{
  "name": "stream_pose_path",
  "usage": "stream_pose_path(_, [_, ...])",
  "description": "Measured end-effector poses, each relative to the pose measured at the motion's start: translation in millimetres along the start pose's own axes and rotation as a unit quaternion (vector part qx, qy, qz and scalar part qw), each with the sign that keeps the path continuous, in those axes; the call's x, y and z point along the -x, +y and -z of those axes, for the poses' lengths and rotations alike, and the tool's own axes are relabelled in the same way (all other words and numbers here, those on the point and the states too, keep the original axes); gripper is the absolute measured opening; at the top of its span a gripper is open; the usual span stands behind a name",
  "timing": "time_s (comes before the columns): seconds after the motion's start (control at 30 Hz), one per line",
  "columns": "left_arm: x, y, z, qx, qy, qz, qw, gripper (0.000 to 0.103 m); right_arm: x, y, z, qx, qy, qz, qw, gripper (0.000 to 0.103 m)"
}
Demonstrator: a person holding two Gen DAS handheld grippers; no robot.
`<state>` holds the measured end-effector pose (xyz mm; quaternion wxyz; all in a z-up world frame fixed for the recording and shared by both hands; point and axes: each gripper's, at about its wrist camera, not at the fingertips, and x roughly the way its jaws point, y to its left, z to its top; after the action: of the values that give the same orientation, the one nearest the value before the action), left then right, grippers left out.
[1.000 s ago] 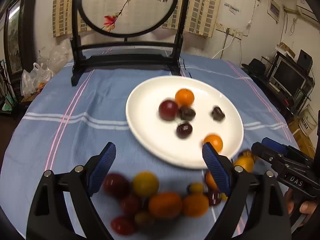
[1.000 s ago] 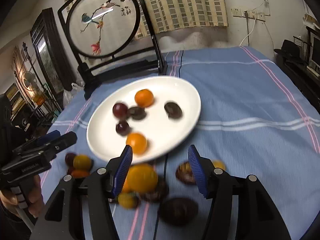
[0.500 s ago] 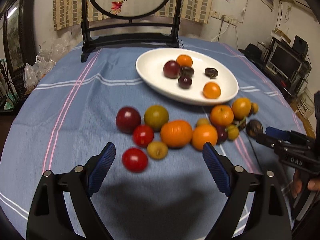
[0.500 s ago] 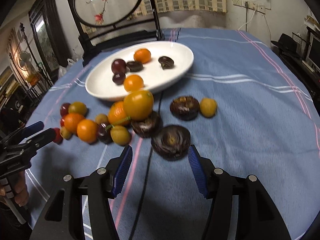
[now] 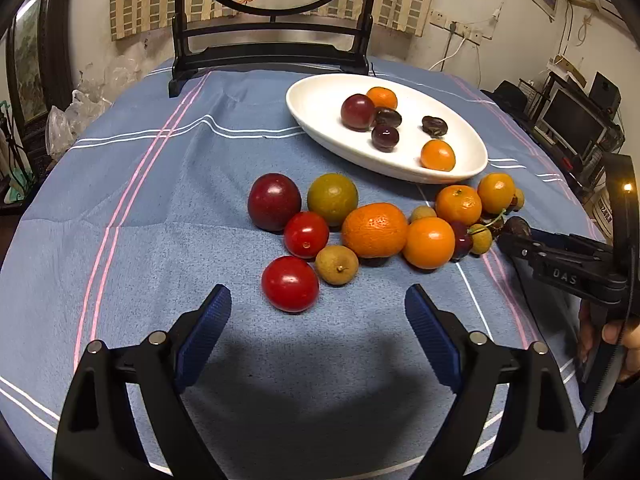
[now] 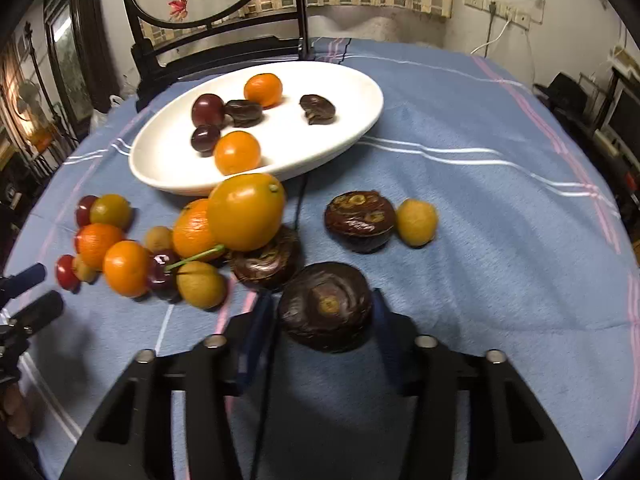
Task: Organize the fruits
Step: 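Withdraw both grippers from the plate back toward the fruit pile, then grasp a dark brown dried fruit with the right gripper while the left gripper grasps a red tomato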
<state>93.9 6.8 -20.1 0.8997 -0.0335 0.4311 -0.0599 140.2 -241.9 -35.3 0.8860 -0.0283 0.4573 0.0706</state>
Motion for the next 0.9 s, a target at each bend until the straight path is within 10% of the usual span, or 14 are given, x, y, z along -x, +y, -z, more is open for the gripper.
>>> stream_pose_path(0.4, [-11.5, 11.7, 4.1, -0.01, 0.023, -0.017, 0.9995, 0.086, 21.0, -16.0, 11.9, -0.041, -0.022, -0.062, 0.997, 0.044])
stream_pose_path(0.67, [-29.6, 9.8, -6.2, -0.01, 0.043, -0.035, 0.9984, 0.059, 34.0, -8.9, 22.6, -0.034, -0.029, -0.09, 0.995, 0.044])
stream_pose_path(0.77, [-31.2, 2.2, -7.9, -0.032, 0.039, -0.043, 0.9978, 0.03, 36.9, -5.7, 26.1, -0.031, -0.029, -0.096, 0.994, 0.044])
stream_pose_path(0.9, [-26.8, 2.7, -5.2, -0.031, 0.042, -0.041, 0.9978, 0.03, 40.9, -3.0, 29.0, -0.028, -0.03, -0.106, 0.994, 0.044])
